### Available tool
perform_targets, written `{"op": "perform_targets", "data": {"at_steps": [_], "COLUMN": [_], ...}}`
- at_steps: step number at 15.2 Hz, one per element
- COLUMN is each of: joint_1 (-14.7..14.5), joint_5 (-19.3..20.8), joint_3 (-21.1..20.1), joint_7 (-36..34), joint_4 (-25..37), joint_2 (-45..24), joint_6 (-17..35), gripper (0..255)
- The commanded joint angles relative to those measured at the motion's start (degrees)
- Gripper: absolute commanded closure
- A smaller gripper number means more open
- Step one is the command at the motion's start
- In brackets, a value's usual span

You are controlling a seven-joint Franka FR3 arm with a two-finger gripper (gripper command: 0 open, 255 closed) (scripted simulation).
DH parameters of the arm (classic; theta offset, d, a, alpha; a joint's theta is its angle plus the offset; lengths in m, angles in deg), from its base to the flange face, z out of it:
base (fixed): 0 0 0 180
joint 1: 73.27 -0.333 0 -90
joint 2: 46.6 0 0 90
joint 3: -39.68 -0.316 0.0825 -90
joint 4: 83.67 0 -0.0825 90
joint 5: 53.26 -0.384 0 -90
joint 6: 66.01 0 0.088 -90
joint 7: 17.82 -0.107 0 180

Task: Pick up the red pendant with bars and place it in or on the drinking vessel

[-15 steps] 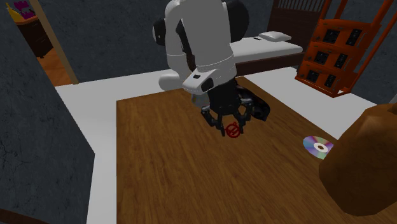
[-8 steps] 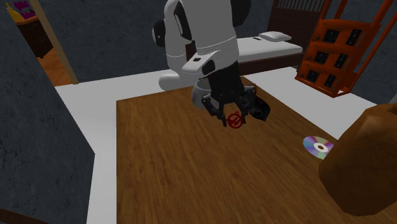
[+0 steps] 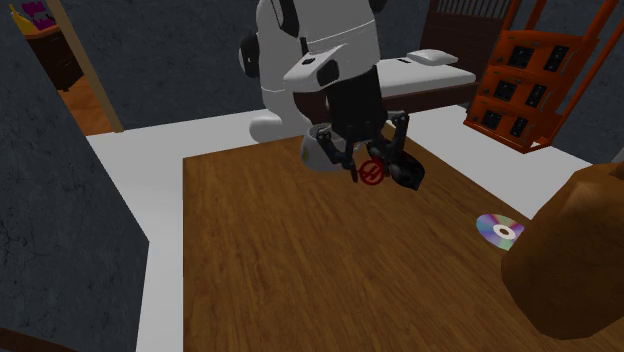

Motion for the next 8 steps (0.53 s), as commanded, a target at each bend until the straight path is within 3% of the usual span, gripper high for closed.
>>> {"op": "perform_targets", "data": {"at_steps": [1, 8], "joint_1": [0.45, 1.81], "joint_5": [-0.93, -6.83], "joint_3": [0.11, 1.79], "joint_7": [0.33, 3.44], "joint_4": [-2.9, -23.48], "joint_2": [2.74, 21.33], "joint_6": [0.18, 2.24], "gripper": [255, 255]}}
